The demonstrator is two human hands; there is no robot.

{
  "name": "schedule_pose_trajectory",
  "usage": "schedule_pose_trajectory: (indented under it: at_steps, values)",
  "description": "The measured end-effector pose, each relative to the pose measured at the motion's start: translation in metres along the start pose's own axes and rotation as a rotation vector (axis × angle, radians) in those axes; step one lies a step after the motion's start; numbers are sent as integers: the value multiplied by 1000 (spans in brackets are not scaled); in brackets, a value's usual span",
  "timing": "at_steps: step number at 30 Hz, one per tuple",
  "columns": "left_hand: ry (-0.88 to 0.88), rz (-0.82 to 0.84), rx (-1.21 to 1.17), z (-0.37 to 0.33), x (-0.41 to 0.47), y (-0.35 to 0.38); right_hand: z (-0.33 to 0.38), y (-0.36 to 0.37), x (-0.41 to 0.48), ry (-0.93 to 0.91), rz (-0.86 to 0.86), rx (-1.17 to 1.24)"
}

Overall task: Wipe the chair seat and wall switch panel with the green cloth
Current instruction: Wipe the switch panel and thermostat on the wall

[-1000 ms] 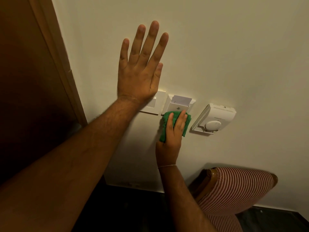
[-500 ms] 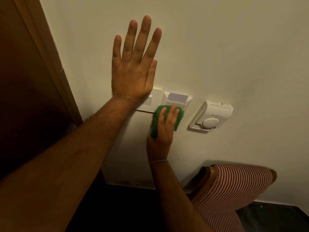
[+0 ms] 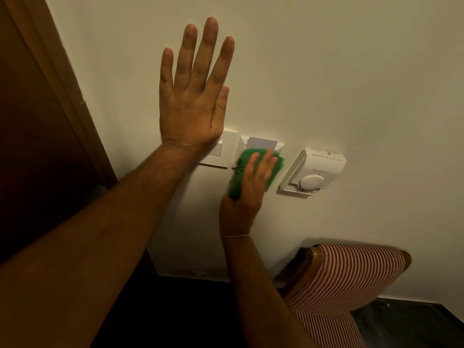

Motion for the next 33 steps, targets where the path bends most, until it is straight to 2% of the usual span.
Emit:
schedule_pose_trajectory:
  at_steps: [3, 7, 13, 18, 24, 28, 33]
  values:
    - [-12, 9, -1, 0, 0, -1, 20, 11, 1, -69, 21, 1]
    - [-17, 16, 2, 0, 0, -2, 7, 9, 1, -147, 42, -27]
    - [-24, 44, 3, -3, 0, -3, -45, -8, -3, 22, -2, -84]
    - [-29, 57, -26, -3, 1, -4, -47, -4, -16, -45, 106, -90]
    - [-12, 62, -33, -4, 0, -5, -49, -9, -23, -33, 202, -167]
    - [-33, 73, -26, -1, 4, -7, -37, -29, -14, -34, 249, -98]
    - [-70, 155, -105, -4, 6, -21, -18, -80, 26, -163, 143, -32]
Point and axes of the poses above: each hand's wrist, its own x-axis towards the middle knuckle, its own y-axis out of the palm, z = x × y, the point moved 4 cm from there along x, towards the middle knuckle, and after that the axes turned 15 degrees about -x, right-handed, at the moved point
